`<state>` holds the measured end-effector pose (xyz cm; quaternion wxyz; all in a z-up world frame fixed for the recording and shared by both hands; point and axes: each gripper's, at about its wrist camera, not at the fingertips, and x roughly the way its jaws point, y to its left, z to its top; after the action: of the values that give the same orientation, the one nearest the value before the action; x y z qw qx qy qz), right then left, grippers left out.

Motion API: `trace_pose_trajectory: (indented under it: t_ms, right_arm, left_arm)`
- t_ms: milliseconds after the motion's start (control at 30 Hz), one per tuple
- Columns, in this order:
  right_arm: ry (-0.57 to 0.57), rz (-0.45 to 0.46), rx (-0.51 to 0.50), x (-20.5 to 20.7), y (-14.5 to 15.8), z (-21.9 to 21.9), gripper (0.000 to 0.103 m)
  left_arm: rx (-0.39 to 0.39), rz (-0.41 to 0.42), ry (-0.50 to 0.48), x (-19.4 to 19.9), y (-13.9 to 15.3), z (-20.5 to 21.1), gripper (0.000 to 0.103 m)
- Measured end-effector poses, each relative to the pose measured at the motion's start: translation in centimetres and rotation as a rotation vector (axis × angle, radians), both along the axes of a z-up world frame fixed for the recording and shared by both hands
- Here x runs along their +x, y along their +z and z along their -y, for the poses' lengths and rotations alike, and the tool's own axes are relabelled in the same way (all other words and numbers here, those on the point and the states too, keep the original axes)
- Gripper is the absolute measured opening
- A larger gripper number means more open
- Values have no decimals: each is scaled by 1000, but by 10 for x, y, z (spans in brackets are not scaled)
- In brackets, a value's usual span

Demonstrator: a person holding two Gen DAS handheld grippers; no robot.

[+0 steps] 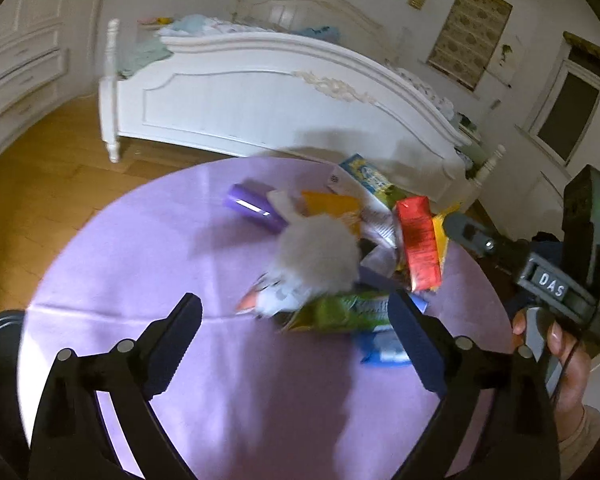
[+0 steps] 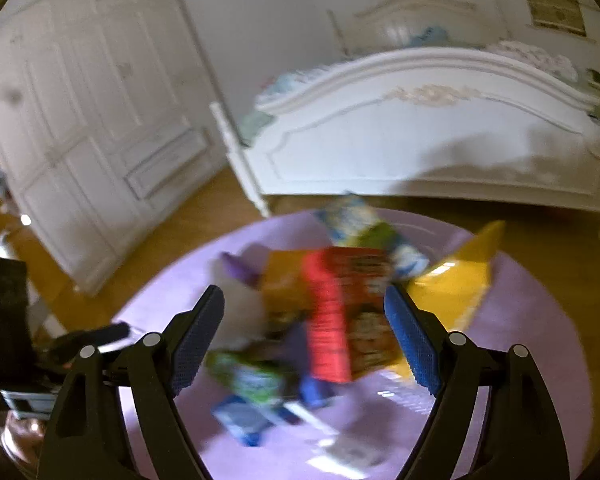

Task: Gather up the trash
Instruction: 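Grasp white fluffy toy with left tool while right tool grasps red milk carton, then carry toy and carton over the bin and open both tools to drop them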

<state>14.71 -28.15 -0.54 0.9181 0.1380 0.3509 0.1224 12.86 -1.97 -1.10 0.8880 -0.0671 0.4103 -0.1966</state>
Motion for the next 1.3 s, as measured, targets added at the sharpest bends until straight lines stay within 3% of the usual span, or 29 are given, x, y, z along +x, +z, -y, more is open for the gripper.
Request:
trace_pose_trajectory:
  t_ms: [167,433,500,567,733,1033,1300]
  right_arm:
    - [8,-72,-28,20,-21,4,82]
    - [51,-114,-45,35,-39,-3,79]
    - [73,-123,-41,38,-40,-6,67]
    - [87,-133,-45,40,-41,-9,59]
    - [98,-129,-26,36,-41,-10,57]
    - [111,-33,9,9,-11,-16,57]
    - [187,23,29,-18,23,-51,57]
  left_arm:
    - [13,-50,-12,21,-14,19,93]
    - [27,-86,-27,39,-28,33,92]
    - [31,-91,-24,42,-31,35,87]
    - [32,-106,-30,45,-33,37,73]
    - [38,-107,-32,45,-34,36,51]
    - [21,-47,-14,25,-15,20,46]
    - [-9,43,62,-16,19,-25,46]
